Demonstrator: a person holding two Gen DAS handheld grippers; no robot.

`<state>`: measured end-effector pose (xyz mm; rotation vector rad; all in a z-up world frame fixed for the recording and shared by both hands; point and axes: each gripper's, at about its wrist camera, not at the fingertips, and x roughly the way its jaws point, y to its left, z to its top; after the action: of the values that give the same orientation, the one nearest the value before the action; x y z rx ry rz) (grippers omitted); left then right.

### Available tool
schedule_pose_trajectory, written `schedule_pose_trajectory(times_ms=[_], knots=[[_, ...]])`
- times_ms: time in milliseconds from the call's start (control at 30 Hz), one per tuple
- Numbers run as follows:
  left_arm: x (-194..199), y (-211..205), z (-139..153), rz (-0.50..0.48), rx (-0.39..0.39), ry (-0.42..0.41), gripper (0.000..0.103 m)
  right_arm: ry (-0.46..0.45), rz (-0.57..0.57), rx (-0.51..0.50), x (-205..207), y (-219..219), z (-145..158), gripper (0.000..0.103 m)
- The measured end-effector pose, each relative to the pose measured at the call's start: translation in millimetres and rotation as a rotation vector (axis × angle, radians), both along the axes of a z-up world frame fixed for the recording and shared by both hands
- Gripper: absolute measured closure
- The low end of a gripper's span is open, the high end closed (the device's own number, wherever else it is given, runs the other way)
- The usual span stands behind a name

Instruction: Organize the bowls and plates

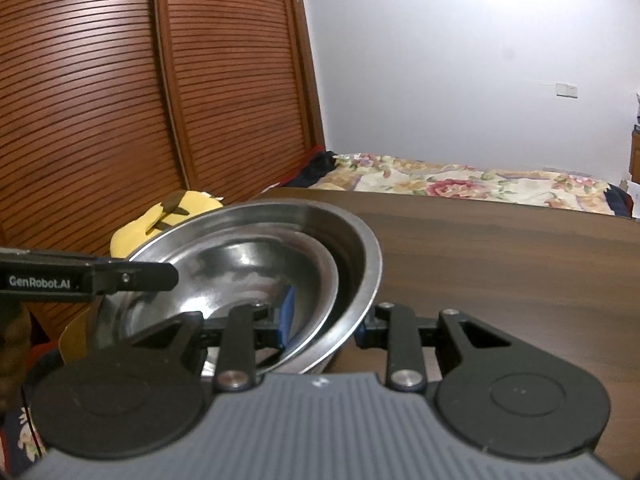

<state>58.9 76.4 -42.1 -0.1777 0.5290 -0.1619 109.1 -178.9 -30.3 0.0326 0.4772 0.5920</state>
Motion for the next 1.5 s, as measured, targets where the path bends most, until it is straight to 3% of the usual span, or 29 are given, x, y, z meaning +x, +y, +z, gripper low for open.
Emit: schedule_pose_trajectory(times_ms=[700,767,833,900,967,1033,1233,1367,1500], knots=[[4,14,-14,0.033,-0.007,0.022,0.072,0.030,0.027,-0.007,2,13,-8,0.071],[3,13,-15,0.036,-0.005,0.025,0.072,0.022,0.030,-0.013,1,14,-8,0.063],[2,13,-15,0.040,-0.004,0.023,0.072,0.008,0.021,-0.023,-1,15,-9,0.040],[2,13,-15,0.045,-0.001,0.021,0.069,-0.003,0.016,-0.028,-3,16,-10,0.039],[2,12,-14,0.052,0.009,0.020,0.065,-0.006,0.008,-0.029,-4,15,-9,0.036],[1,12,-14,0.058,0.010,0.016,0.051,-0.009,0.000,-0.025,-3,13,-9,0.033],[-1,10,-4,0.070,0.034,-0.011,0.028,-0.028,-0.027,-0.010,-6,3,0,0.029],[-4,4,3,0.067,0.054,-0.030,0.018,-0.058,-0.050,-0.008,-11,-6,9,0.025],[-8,-4,11,0.067,0.093,-0.050,0.007,-0.090,-0.080,-0.001,-18,-19,19,0.011]])
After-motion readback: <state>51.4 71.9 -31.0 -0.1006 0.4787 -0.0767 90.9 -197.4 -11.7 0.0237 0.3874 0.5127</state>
